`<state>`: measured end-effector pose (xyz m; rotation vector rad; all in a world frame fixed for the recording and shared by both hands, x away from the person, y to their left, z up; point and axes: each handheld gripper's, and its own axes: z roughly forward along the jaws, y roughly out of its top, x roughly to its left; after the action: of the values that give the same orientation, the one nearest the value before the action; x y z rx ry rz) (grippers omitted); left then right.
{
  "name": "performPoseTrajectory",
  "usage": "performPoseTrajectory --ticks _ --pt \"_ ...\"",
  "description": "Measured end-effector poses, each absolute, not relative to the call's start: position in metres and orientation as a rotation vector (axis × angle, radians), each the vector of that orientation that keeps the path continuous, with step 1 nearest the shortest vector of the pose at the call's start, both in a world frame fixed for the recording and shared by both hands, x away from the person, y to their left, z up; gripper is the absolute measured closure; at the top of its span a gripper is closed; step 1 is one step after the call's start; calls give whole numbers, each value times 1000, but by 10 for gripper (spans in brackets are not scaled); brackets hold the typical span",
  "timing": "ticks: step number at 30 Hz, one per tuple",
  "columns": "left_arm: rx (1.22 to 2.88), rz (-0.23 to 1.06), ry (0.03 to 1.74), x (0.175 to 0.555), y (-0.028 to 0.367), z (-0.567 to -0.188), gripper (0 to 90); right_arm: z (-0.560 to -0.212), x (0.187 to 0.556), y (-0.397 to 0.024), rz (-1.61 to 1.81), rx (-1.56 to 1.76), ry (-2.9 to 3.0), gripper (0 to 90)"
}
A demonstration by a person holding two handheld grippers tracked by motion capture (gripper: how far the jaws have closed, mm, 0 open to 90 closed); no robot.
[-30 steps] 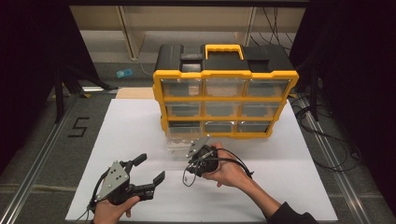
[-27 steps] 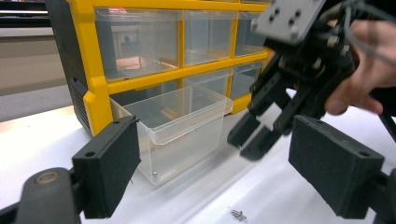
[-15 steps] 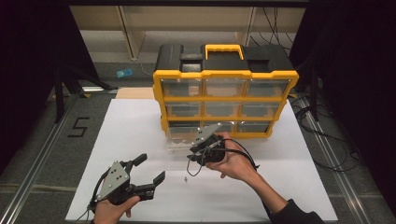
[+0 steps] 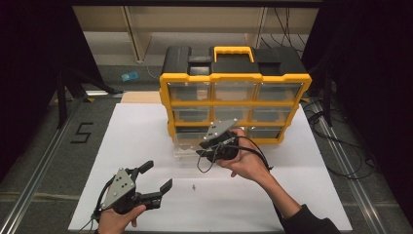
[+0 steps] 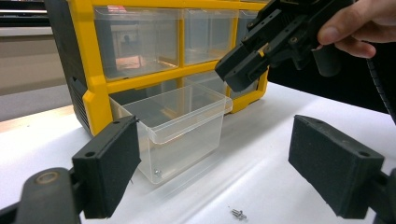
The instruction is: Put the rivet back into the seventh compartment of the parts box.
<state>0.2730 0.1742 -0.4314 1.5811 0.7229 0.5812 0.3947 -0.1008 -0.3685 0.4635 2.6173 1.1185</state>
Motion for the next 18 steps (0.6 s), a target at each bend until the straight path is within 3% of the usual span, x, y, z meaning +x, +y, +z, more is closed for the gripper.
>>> performPoseTrajectory --ticks 18 --pt "1576 581 722 273 174 -431 163 -366 415 -100 1162 511 2565 706"
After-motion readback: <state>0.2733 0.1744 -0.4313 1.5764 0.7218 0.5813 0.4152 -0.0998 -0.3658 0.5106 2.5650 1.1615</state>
